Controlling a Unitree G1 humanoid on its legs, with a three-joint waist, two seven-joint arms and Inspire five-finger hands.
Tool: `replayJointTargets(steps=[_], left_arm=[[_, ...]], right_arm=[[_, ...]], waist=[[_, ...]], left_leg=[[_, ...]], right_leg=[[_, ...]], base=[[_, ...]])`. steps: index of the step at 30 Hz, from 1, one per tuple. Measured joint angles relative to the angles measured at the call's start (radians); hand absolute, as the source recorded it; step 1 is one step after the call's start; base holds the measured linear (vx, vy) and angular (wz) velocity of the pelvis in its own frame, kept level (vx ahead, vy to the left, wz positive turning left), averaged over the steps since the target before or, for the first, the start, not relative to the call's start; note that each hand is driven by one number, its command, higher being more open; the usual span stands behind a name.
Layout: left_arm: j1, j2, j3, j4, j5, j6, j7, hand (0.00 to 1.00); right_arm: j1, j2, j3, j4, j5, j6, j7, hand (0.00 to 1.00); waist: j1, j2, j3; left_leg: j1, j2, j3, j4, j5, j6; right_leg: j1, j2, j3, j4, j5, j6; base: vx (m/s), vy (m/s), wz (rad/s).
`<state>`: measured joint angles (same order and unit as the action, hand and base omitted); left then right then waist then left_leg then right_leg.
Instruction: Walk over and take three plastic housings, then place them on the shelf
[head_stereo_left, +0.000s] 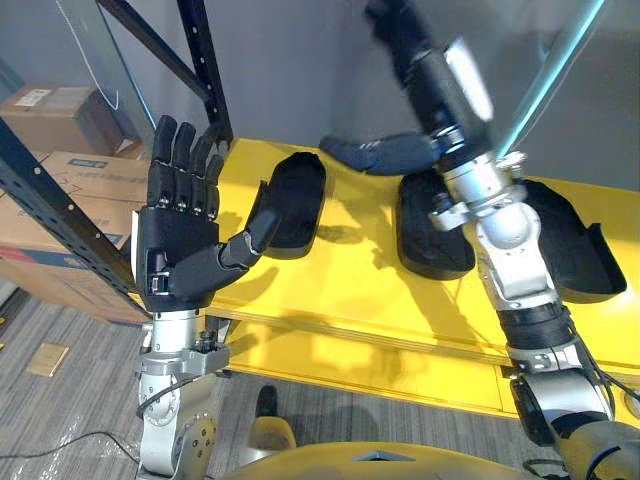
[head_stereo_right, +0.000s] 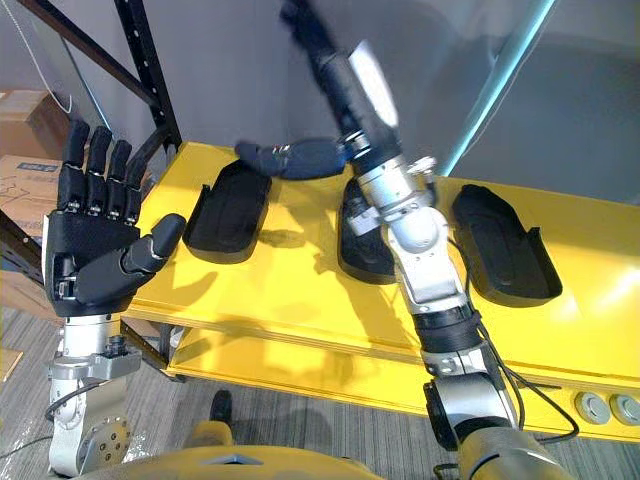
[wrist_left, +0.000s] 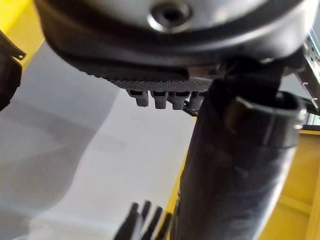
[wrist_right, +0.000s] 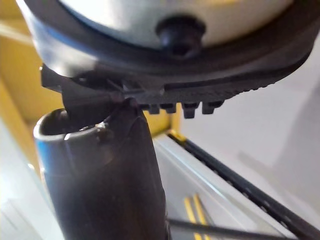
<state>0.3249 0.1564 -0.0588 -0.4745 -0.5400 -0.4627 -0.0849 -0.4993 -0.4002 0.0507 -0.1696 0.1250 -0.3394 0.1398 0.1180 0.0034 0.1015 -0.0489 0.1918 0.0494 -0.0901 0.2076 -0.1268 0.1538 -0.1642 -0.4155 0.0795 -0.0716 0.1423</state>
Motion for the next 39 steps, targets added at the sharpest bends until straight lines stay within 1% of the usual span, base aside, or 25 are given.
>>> replayJointTargets(steps=[2,5,6,7,9,10,11,13,14,15,17,19,22,25,27,31,35,36,38,39], left_arm=[[-0.001,0.000,0.007,0.000,0.000,-0.007,0.000,1.00],[-0.001,-0.002,0.025,-0.003,0.000,-0.017,0.000,1.00],[-0.002,-0.002,0.035,-0.005,0.000,-0.018,0.000,1.00],[-0.002,-0.002,0.038,-0.006,0.000,-0.019,0.000,1.00],[-0.002,-0.002,0.045,-0.007,0.000,-0.023,0.001,1.00],[-0.002,-0.001,0.044,-0.007,0.002,-0.023,0.005,1.00],[-0.002,-0.001,0.045,-0.007,0.003,-0.023,0.010,1.00],[-0.002,0.000,0.046,-0.006,0.003,-0.023,0.025,1.00],[-0.002,0.000,0.046,-0.006,0.003,-0.023,0.030,1.00],[-0.003,0.000,0.048,-0.006,0.003,-0.023,0.036,1.00],[-0.003,0.001,0.048,-0.006,0.006,-0.023,0.044,1.00],[-0.003,0.001,0.045,-0.003,0.031,-0.023,0.063,1.00],[-0.005,0.008,0.040,-0.003,0.041,-0.023,0.074,1.00],[-0.009,0.013,0.037,-0.002,0.042,-0.023,0.084,1.00],[-0.011,0.015,0.037,-0.002,0.043,-0.022,0.095,1.00],[-0.011,0.038,0.037,-0.001,0.081,-0.018,0.115,1.00],[-0.010,0.045,0.038,-0.001,0.086,-0.016,0.120,1.00],[-0.010,0.045,0.042,0.000,0.112,-0.016,0.128,1.00],[-0.011,0.051,0.048,0.000,0.172,-0.019,0.158,1.00],[-0.011,0.052,0.057,0.000,0.229,-0.026,0.188,1.00]], right_arm=[[0.072,0.008,-0.066,-0.079,-0.002,-0.001,-0.024,1.00],[0.192,0.008,-0.153,-0.114,-0.048,0.016,-0.059,1.00],[0.244,0.008,-0.194,-0.114,-0.082,0.044,-0.067,1.00],[0.272,0.008,-0.214,-0.113,-0.092,0.059,-0.069,1.00],[0.353,0.001,-0.279,-0.106,-0.128,0.130,-0.071,1.00],[0.373,-0.004,-0.301,-0.102,-0.141,0.154,-0.067,1.00],[0.383,-0.011,-0.314,-0.097,-0.151,0.165,-0.064,1.00],[0.416,-0.089,-0.346,-0.077,-0.157,0.230,-0.022,1.00],[0.421,-0.109,-0.351,-0.069,-0.156,0.246,-0.006,1.00],[0.430,-0.147,-0.360,-0.057,-0.156,0.275,0.018,1.00],[0.442,-0.192,-0.366,-0.033,-0.152,0.297,0.042,1.00],[0.445,-0.217,-0.366,0.004,-0.151,0.316,0.065,1.00],[0.445,-0.232,-0.366,0.035,-0.149,0.342,0.088,1.00],[0.446,-0.233,-0.364,0.071,-0.145,0.385,0.126,1.00],[0.445,-0.233,-0.359,0.108,-0.112,0.416,0.160,1.00],[0.445,-0.233,-0.334,0.159,-0.108,0.435,0.184,1.00],[0.445,-0.233,-0.332,0.187,-0.112,0.442,0.198,1.00],[0.445,-0.233,-0.332,0.193,-0.119,0.440,0.195,1.00],[0.445,-0.233,-0.332,0.201,-0.119,0.431,0.167,1.00],[0.445,-0.232,-0.332,0.202,-0.118,0.409,0.128,1.00]], waist=[[-0.016,0.000,-0.002],[-0.035,0.002,-0.005],[-0.045,0.004,-0.006],[-0.049,0.004,-0.007],[-0.071,0.005,-0.007],[-0.079,0.005,-0.008],[-0.088,0.006,-0.008],[-0.107,0.006,-0.009],[-0.113,0.006,-0.010],[-0.126,0.008,-0.012],[-0.129,0.014,-0.017],[-0.151,0.015,-0.019],[-0.153,0.016,-0.023],[-0.156,0.009,-0.026],[-0.153,0.000,-0.032],[-0.150,-0.007,-0.035],[-0.150,-0.007,-0.035],[-0.149,-0.007,-0.035],[-0.149,-0.006,-0.035],[-0.149,-0.006,-0.036]], left_leg=[[0.004,0.001,0.009,0.000,-0.001,0.003],[0.004,0.004,0.029,0.000,-0.004,0.003],[0.004,0.005,0.039,0.000,-0.006,0.002],[0.004,0.005,0.044,0.000,-0.006,0.000],[0.005,0.009,0.067,0.000,-0.006,-0.004],[0.007,0.010,0.076,0.000,-0.005,-0.005],[0.008,0.011,0.083,0.000,-0.005,-0.005],[0.025,0.015,0.113,0.000,-0.010,-0.011],[0.029,0.016,0.121,0.000,-0.011,-0.012],[0.034,0.019,0.132,0.000,-0.013,-0.014],[0.039,0.030,0.154,0.000,-0.018,-0.018],[0.042,0.036,0.163,0.000,-0.020,-0.020],[0.042,0.040,0.182,0.000,-0.022,-0.020],[0.042,0.041,0.186,0.000,-0.022,-0.020],[0.041,0.041,0.186,0.000,-0.022,-0.020],[0.040,0.041,0.184,0.000,-0.022,-0.020],[0.037,0.041,0.179,0.000,-0.022,-0.020],[0.036,0.040,0.177,0.000,-0.022,-0.020],[0.033,0.040,0.174,0.000,-0.022,-0.020],[0.030,0.040,0.171,0.000,-0.021,-0.020]], right_leg=[[-0.001,0.000,0.009,-0.004,0.000,0.000],[-0.013,0.000,0.028,-0.007,0.003,0.003],[-0.019,0.000,0.039,-0.010,0.006,0.003],[-0.022,0.000,0.044,-0.010,0.008,0.005],[-0.038,0.000,0.066,-0.010,0.015,0.009],[-0.042,0.000,0.074,-0.010,0.016,0.008],[-0.046,0.000,0.082,-0.010,0.017,0.008],[-0.051,0.000,0.111,-0.010,0.021,0.008],[-0.051,0.000,0.117,-0.010,0.021,0.008],[-0.052,0.001,0.125,-0.009,0.021,0.008],[-0.067,0.009,0.151,-0.008,0.024,0.003],[-0.069,0.015,0.159,-0.009,0.025,0.002],[-0.084,0.017,0.178,-0.009,0.030,0.000],[-0.086,0.017,0.181,-0.011,0.033,0.000],[-0.086,0.017,0.181,-0.011,0.033,0.000],[-0.086,0.017,0.179,-0.011,0.033,0.000],[-0.086,0.017,0.175,-0.011,0.033,0.000],[-0.085,0.017,0.173,-0.011,0.032,0.000],[-0.085,0.017,0.169,-0.012,0.032,0.000],[-0.085,0.017,0.166,-0.013,0.032,0.000]], base=[[0.01,-0.013,-0.12],[0.02,-0.009,-0.18],[0.03,-0.006,-0.20],[0.04,-0.007,-0.26],[0.04,-0.012,-0.27],[0.03,-0.013,-0.23],[0.03,-0.017,-0.25],[0.04,-0.016,-0.35],[0.01,-0.019,-0.31],[-0.01,-0.021,-0.30],[-0.02,-0.024,-0.32],[-0.03,-0.024,-0.17],[-0.02,-0.006,-0.18],[0.00,-0.003,-0.03],[0.00,0.000,0.00],[0.00,0.000,0.00],[-0.01,-0.008,0.03],[0.00,-0.007,0.05],[0.00,-0.007,0.06],[0.00,-0.010,0.09]])
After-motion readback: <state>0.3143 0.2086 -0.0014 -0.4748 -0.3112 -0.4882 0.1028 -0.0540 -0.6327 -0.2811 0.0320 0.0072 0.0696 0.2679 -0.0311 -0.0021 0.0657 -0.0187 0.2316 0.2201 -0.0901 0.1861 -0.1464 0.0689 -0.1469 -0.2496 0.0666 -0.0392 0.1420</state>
